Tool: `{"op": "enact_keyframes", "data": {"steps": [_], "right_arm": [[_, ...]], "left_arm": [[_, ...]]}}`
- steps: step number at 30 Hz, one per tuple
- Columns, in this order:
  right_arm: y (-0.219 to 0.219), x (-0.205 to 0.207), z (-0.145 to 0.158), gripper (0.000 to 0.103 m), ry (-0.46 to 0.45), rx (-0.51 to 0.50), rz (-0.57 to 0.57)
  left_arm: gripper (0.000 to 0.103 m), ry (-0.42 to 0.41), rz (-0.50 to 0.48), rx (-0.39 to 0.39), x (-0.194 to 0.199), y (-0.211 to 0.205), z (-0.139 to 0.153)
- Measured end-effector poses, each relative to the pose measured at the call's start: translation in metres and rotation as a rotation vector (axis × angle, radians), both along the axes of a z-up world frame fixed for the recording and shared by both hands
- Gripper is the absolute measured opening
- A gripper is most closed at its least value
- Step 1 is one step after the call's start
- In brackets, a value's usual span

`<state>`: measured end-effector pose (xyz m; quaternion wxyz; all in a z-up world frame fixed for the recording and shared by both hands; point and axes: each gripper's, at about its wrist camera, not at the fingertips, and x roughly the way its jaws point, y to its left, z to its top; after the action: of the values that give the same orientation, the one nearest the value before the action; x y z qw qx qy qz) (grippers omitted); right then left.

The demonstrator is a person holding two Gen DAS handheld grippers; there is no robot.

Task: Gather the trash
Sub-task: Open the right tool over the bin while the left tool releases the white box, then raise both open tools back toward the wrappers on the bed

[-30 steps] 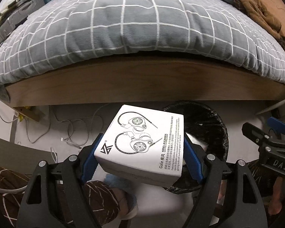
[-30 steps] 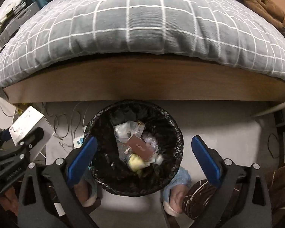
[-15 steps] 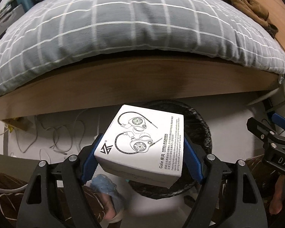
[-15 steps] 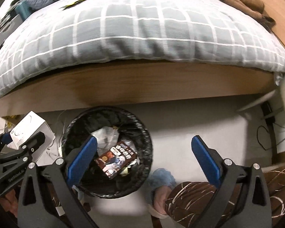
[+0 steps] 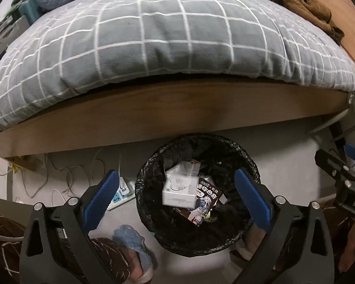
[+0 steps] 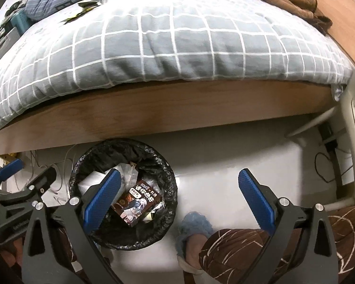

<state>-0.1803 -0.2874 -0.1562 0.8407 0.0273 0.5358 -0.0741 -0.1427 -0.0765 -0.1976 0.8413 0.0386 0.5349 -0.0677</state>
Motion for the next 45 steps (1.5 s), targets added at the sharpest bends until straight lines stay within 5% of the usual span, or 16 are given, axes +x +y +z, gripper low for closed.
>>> {"op": "enact_keyframes", "data": {"steps": [25,45], "right_arm": [[0.031,0.041,0.106,0.095,-0.312,-0.027,0.112],[0.047,0.140,0.130,0.095,-0.379,-0.035,0.170]], "left_arm": [[0.097,-0.222,0.033,-0.049,0.040,0.027,0.113],[0.097,-0.284,0.045,-0.020,0.145,0.036,0.136]]}}
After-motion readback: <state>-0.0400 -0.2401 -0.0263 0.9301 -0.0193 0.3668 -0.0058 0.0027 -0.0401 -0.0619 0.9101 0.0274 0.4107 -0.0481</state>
